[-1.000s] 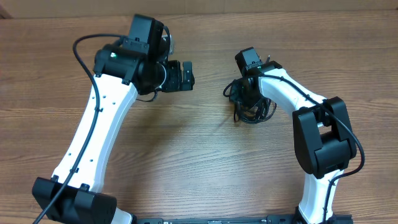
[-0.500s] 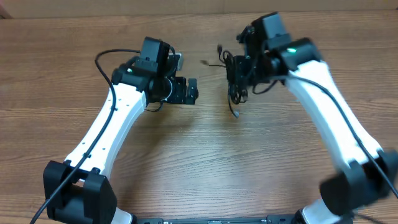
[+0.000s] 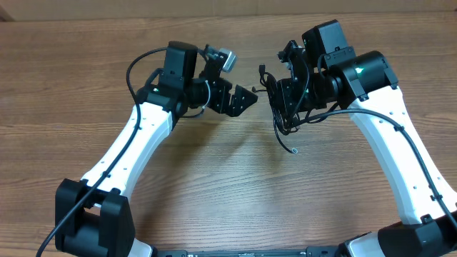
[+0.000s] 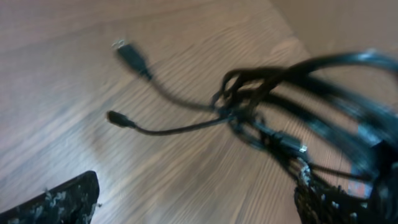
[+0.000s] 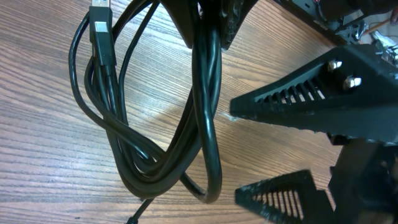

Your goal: Untangle cables

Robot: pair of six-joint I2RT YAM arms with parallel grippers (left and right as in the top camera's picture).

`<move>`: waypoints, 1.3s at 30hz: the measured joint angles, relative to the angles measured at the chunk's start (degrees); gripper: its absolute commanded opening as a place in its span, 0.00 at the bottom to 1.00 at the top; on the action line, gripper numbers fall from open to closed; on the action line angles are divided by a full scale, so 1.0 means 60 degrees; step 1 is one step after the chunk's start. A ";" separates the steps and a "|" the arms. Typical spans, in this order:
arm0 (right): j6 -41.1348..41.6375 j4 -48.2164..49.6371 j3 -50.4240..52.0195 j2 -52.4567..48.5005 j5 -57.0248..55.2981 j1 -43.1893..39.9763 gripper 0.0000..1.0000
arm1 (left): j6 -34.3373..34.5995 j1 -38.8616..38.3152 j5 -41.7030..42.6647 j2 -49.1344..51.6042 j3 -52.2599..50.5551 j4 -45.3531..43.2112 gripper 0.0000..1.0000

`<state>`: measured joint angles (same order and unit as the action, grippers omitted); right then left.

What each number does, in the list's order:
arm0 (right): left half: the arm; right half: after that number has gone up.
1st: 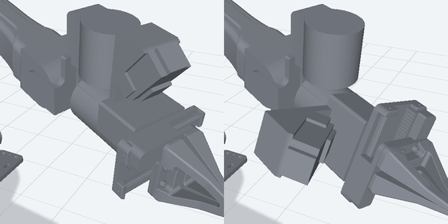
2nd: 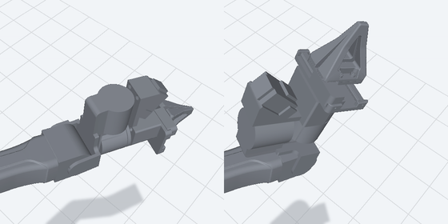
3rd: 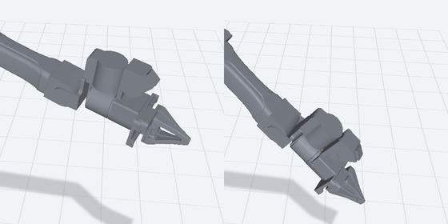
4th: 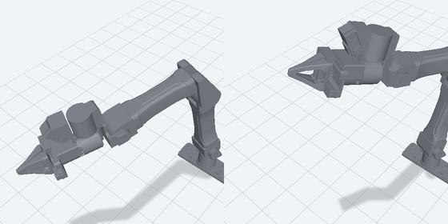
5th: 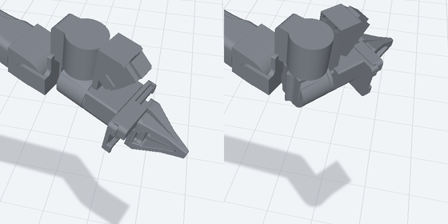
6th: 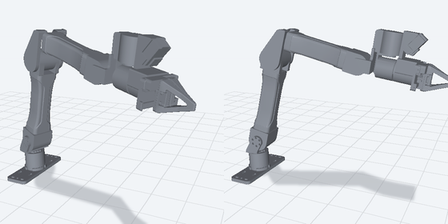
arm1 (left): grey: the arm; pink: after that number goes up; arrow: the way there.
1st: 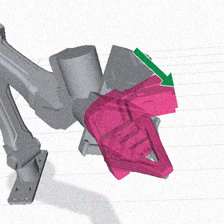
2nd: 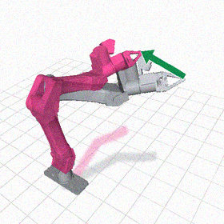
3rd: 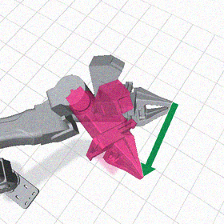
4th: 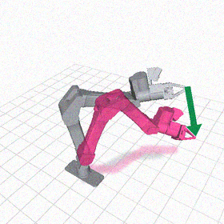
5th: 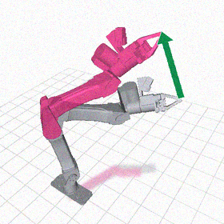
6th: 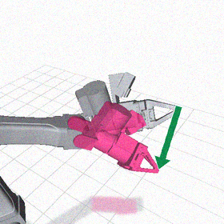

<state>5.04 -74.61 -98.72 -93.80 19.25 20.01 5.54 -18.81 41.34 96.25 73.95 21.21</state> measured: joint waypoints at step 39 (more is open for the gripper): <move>-0.0302 -0.0466 0.0000 0.0073 0.0393 -0.0022 0.04 | 0.2692 -0.1370 -0.2860 0.0550 -0.0080 -0.4007 1.00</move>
<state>3.22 -77.41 -98.72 -93.36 21.61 19.88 21.69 -27.03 24.18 99.55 73.47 -2.83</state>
